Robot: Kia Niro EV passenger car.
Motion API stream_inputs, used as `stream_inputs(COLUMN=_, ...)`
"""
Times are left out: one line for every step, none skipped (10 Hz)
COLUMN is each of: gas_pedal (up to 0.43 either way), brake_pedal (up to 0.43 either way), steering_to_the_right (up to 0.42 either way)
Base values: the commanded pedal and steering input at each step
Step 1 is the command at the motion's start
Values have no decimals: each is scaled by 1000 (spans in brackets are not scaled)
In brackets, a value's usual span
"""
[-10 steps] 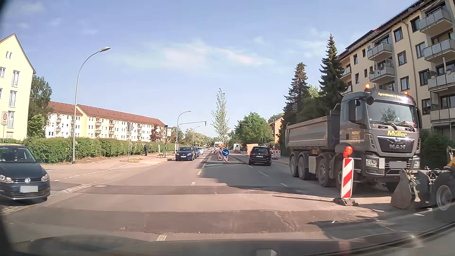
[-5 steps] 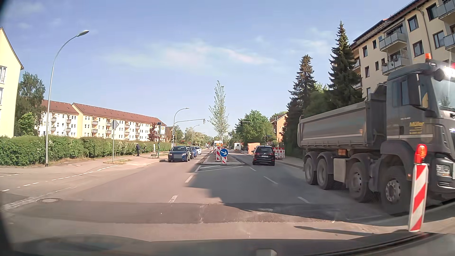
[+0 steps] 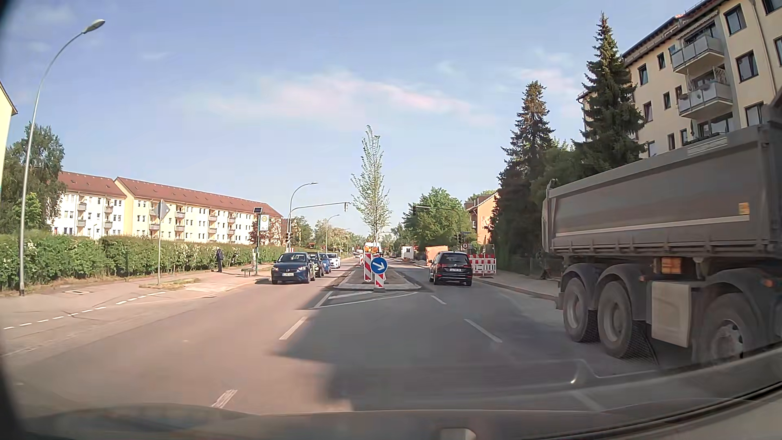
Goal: Follow the waypoints while adhering to traffic rules and regulations
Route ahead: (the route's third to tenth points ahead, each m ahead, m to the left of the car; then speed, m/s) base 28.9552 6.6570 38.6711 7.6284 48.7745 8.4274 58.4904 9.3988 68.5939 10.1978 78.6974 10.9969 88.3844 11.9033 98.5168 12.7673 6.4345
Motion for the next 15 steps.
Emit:
stream_inputs(gas_pedal=20, brake_pedal=0, steering_to_the_right=17)
stream_inputs(gas_pedal=20, brake_pedal=0, steering_to_the_right=15)
stream_inputs(gas_pedal=28, brake_pedal=0, steering_to_the_right=18)
stream_inputs(gas_pedal=28, brake_pedal=0, steering_to_the_right=25)
stream_inputs(gas_pedal=28, brake_pedal=0, steering_to_the_right=37)
stream_inputs(gas_pedal=28, brake_pedal=0, steering_to_the_right=45)
stream_inputs(gas_pedal=28, brake_pedal=0, steering_to_the_right=47)
stream_inputs(gas_pedal=28, brake_pedal=0, steering_to_the_right=48)
stream_inputs(gas_pedal=28, brake_pedal=0, steering_to_the_right=50)
stream_inputs(gas_pedal=28, brake_pedal=0, steering_to_the_right=56)
stream_inputs(gas_pedal=28, brake_pedal=0, steering_to_the_right=64)
stream_inputs(gas_pedal=28, brake_pedal=0, steering_to_the_right=70)
stream_inputs(gas_pedal=28, brake_pedal=0, steering_to_the_right=70)
stream_inputs(gas_pedal=28, brake_pedal=0, steering_to_the_right=69)
stream_inputs(gas_pedal=28, brake_pedal=0, steering_to_the_right=65)
